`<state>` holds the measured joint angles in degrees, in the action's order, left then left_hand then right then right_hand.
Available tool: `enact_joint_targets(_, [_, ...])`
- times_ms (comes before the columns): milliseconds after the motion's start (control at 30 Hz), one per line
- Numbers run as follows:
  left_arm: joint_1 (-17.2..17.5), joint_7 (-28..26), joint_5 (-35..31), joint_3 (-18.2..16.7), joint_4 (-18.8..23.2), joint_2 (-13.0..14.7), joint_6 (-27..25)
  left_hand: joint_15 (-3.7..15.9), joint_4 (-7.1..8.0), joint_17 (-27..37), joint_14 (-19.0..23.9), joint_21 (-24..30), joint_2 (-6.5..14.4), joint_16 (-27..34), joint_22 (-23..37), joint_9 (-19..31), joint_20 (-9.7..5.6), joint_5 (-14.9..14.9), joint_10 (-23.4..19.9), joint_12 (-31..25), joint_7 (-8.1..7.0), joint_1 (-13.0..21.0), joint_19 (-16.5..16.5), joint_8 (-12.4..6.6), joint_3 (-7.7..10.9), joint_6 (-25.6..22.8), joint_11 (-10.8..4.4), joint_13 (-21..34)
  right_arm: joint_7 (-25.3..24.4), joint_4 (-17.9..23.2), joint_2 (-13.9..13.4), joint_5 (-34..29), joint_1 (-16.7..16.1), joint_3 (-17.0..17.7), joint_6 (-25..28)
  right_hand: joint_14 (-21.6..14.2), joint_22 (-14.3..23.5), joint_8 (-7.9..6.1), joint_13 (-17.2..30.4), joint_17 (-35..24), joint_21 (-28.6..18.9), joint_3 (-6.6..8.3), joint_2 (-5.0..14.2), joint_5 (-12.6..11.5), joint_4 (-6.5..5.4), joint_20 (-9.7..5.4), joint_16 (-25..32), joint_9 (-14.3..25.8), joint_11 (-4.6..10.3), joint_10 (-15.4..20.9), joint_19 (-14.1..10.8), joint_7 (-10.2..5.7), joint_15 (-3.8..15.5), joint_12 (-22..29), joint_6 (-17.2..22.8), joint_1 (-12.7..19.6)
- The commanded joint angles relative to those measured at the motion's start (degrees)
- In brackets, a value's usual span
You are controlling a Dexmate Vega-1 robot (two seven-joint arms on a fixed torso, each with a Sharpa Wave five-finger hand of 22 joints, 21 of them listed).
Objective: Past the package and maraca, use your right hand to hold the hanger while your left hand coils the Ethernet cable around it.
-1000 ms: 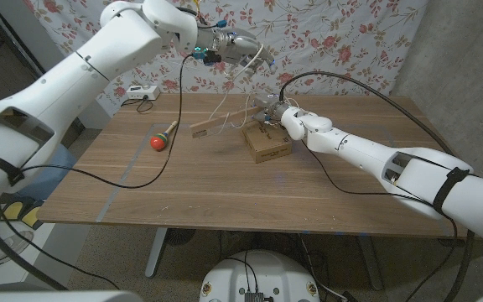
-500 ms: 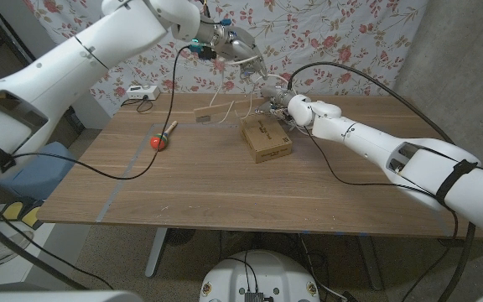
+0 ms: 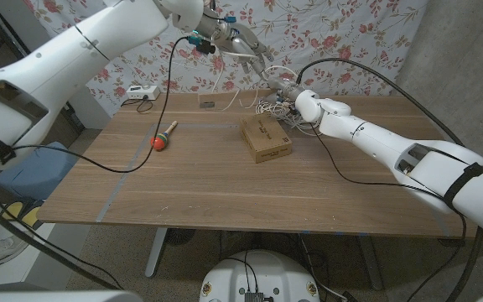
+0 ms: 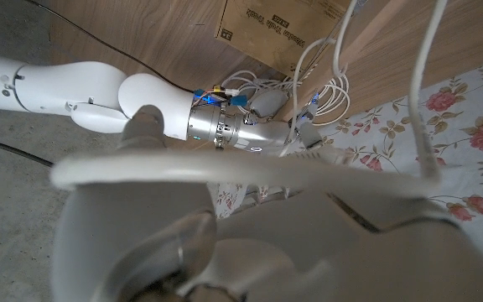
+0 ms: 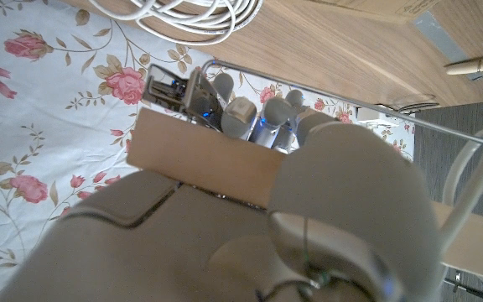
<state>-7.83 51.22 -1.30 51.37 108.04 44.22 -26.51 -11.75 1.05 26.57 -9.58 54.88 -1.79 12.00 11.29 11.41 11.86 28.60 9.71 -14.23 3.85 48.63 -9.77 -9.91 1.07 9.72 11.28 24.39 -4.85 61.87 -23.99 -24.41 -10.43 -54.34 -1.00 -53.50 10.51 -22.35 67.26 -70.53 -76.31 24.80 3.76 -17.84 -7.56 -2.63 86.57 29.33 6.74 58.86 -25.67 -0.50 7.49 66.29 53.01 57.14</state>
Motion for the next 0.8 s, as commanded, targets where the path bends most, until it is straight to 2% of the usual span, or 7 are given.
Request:
enact_joint_targets(33, [6.5,-9.8,-16.9,-2.8,13.8,3.5,1.4,-0.27,2.8,-3.3,-28.1,-26.9,-2.0,0.2,-0.5,-0.4,0.2,6.0,29.0,1.7,-4.73,-3.0,-31.6,0.58,-12.98,31.0,-0.23,-0.9,-1.0,3.6,-2.3,0.9,-2.2,2.1,-0.3,0.1,0.1,-0.25,0.6,-0.1,-0.5,0.18,5.98,-0.3,-0.21,-5.03,-0.1,0.4,-0.11,0.2,0.4,0.91,4.65,0.5,0.8,-4.6])
enact_joint_targets(133, [10.3,-17.0,-29.4,-2.1,19.0,4.6,0.2,-0.72,3.48,-9.0,-29.5,-43.5,0.7,-1.0,2.0,-0.7,0.39,10.2,31.5,4.2,-3.93,-2.0,-30.7,1.18,-20.56,32.7,0.68,-3.9,-1.3,4.2,-2.8,0.8,-2.8,2.4,-0.3,0.1,0.1,-0.22,0.7,-0.1,-0.5,0.19,5.99,-0.3,-0.22,-5.01,-0.1,0.3,-0.14,0.1,0.4,0.88,4.66,0.6,0.8,-4.6])
enact_joint_targets(400, [24.7,-46.9,-89.4,1.8,15.2,1.7,-0.5,-0.39,5.62,-12.5,-25.2,-41.5,0.6,0.6,2.8,-0.5,0.47,11.1,26.0,1.2,-5.13,-6.1,-26.0,-1.31,-20.23,27.8,0.21,-6.9,-1.6,4.6,-3.3,0.8,-3.6,2.9,-1.4,0.1,0.1,-0.19,-0.1,-0.1,-0.6,0.16,5.96,-0.3,-0.25,-5.1,0.0,0.3,-0.14,0.4,0.4,0.83,4.65,0.2,0.8,-4.5])
enact_joint_targets(533, [29.0,-60.9,-104.2,-0.2,6.2,-4.0,-5.3,-0.22,5.38,-13.7,-22.1,-40.0,6.9,1.0,2.7,-0.6,0.45,9.6,22.8,0.0,-5.46,-3.1,-22.3,-1.99,-17.92,25.5,-0.7,-7.9,-1.4,4.5,-3.3,0.8,-3.8,3.0,-1.9,0.2,0.1,-0.19,0.7,-0.1,-0.6,0.15,5.94,-0.3,-0.27,-5.12,-0.1,0.3,-0.15,0.1,0.5,0.86,4.64,0.6,0.8,-4.5])
enact_joint_targets(567, [29.6,-65.6,-106.8,-0.7,3.0,-6.0,-7.7,-0.13,5.81,-14.1,-21.0,-39.5,11.8,1.0,2.5,-0.6,0.38,8.3,22.3,-0.1,-5.83,-1.8,-21.0,-1.99,-15.95,25.1,-1.06,-8.4,-1.3,4.4,-3.3,0.8,-3.8,3.0,-1.9,0.2,0.1,-0.22,0.0,-0.1,-0.6,0.13,5.94,-0.3,-0.29,-5.1,-0.1,0.3,-0.2,0.3,0.5,0.86,4.65,0.3,0.8,-4.5])
enact_joint_targets(633, [30.7,-73.1,-109.4,-1.7,-2.2,-9.8,-12.2,0.06,5.62,-14.4,-19.3,-39.1,12.8,1.3,2.4,-0.6,0.39,7.1,20.3,-0.9,-6.31,-0.5,-19.9,-2.48,-14.58,23.4,-1.43,-8.8,-1.2,4.2,-3.2,0.8,-3.8,3.0,-2.1,0.2,0.0,-0.2,0.7,-0.1,-0.6,0.13,5.95,-0.3,-0.29,-5.08,-0.1,0.3,-0.14,0.0,0.5,0.95,4.66,0.6,0.9,-4.5])
enact_joint_targets(800, [31.3,-98.2,-100.6,-4.0,-13.6,-20.3,-21.6,0.25,8.48,-14.7,-12.2,-36.4,14.5,2.7,2.2,-0.7,0.4,2.1,17.0,-1.3,-6.67,1.5,-13.4,-3.08,-1.26,17.2,-1.16,-10.7,-0.9,3.6,-3.0,0.8,-3.8,3.0,-2.2,0.2,0.0,-0.2,0.6,-0.1,-0.6,0.11,5.94,-0.3,-0.32,-5.04,0.0,0.3,-0.18,0.1,0.5,0.96,4.65,0.6,0.9,-4.5])
